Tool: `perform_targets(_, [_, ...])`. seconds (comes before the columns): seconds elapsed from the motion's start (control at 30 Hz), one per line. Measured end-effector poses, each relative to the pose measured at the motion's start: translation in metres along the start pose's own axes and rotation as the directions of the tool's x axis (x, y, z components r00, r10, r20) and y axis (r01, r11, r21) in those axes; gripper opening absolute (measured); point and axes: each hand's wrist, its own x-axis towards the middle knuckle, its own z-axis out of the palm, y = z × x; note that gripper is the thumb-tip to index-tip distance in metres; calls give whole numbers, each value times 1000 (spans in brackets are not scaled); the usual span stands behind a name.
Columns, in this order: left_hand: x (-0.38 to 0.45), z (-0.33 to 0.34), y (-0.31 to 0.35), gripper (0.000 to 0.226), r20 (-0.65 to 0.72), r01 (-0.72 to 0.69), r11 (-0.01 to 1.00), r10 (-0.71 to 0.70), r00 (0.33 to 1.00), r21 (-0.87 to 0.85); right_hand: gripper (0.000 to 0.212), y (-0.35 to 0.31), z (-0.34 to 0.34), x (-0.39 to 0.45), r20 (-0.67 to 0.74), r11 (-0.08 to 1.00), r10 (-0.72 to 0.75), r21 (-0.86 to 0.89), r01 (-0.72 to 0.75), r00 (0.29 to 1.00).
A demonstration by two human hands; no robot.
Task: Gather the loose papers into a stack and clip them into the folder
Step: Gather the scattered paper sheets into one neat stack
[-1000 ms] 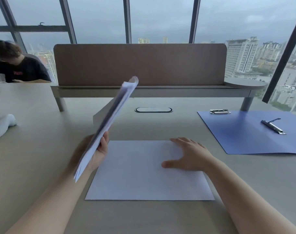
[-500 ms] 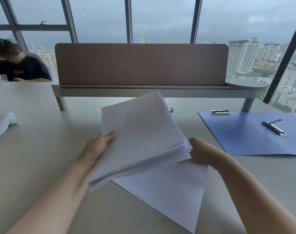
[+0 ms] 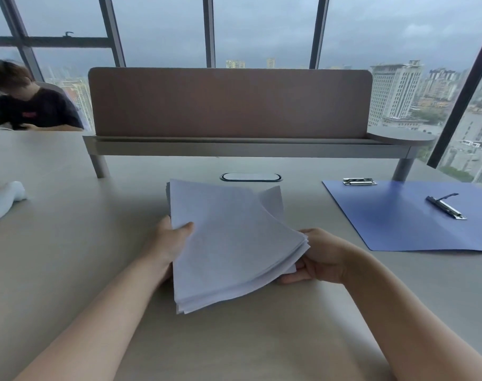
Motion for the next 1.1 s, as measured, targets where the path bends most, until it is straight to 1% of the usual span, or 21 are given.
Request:
perform_targets(0.07, [0, -1, 1, 23, 12, -2, 998, 2, 1000, 59, 32, 0, -6, -1, 50, 999, 40, -21, -39, 998])
perform_targets(0.1, [0, -2, 1, 22, 20, 3, 998, -4, 1000, 57, 34, -1, -8, -2, 65, 999, 53, -16, -52, 996])
perform_targets(0.17, [0, -5, 3, 13, 38, 1, 999, -2, 999, 33, 37, -1, -13, -2, 81, 998, 67, -4, -67, 994])
perform_targets(0.27, [-1, -6, 3, 13, 37, -27, 998, 25, 999, 59, 39, 1, -16, -1, 79, 997, 71, 17, -73, 994])
perform_targets(0.33, [-2, -4, 1, 18, 50, -77, 981, 69, 996, 178, 34, 1, -14, -1, 72, 997, 69, 24, -71, 995])
perform_targets(0.4, [-4, -3, 0, 21, 102, -125, 945, 99, 990, 301, 30, 0, -12, 1, 12, 996, 66, 62, -67, 998])
perform_targets(0.43, [-5, -3, 0, 24, 132, -134, 933, 94, 987, 335, 34, 0, -12, 4, -20, 992, 73, 105, -71, 997])
perform_targets(0.5, [-7, -4, 1, 27, 203, -141, 928, 72, 976, 345, 56, -1, -14, 10, -64, 980, 90, 186, -77, 994])
perform_targets(0.53, [-8, -5, 2, 28, 240, -140, 930, 58, 969, 340, 63, 0, -15, 13, -79, 980, 82, 189, -66, 993])
perform_targets(0.57, [-8, -6, 2, 30, 274, -134, 933, 40, 961, 334, 63, 1, -13, 15, -89, 984, 66, 173, -49, 994])
perform_targets(0.67, [-12, -5, 4, 33, 323, -137, 933, 24, 946, 332, 31, 6, -1, 14, -114, 996, -21, 82, 30, 993])
perform_targets(0.7, [-12, -4, 4, 34, 312, -151, 925, 37, 949, 349, 25, 7, 3, 14, -121, 997, -43, 58, 51, 992])
perform_targets(0.73, [-11, -3, 3, 34, 283, -168, 911, 59, 957, 377, 24, 9, 7, 15, -123, 997, -66, 41, 72, 990])
perform_targets(0.83, [-12, -2, 2, 27, 172, -238, 839, 175, 969, 489, 30, 11, 16, 14, -109, 985, -148, 68, 156, 983])
perform_targets(0.9, [-14, -1, 6, 28, 68, -232, 804, 234, 970, 548, 32, 11, 17, 12, -136, 967, -214, 114, 229, 967])
perform_targets(0.93, [-15, 1, 8, 33, 7, -206, 820, 240, 971, 534, 33, 11, 16, 10, -154, 955, -244, 132, 265, 957])
perform_targets(0.97, [-16, 2, 11, 44, -52, -165, 867, 213, 976, 470, 33, 10, 15, 8, -168, 942, -271, 155, 297, 948])
perform_targets(1.0, [-18, 3, 13, 56, -77, -106, 936, 139, 987, 336, 33, 9, 14, 4, -176, 928, -296, 179, 326, 939])
perform_targets(1.03, [-18, 4, 15, 67, -54, -37, 989, 45, 998, 141, 32, 8, 13, 1, -177, 911, -321, 209, 355, 930])
perform_targets(1.07, [-17, 3, 16, 65, 10, 34, 998, -33, 999, -44, 32, 6, 13, -3, -175, 893, -347, 238, 381, 921])
perform_targets(1.1, [-21, 4, 19, 51, 85, 70, 983, -57, 995, -167, 32, 5, 14, -7, -173, 875, -374, 260, 408, 911])
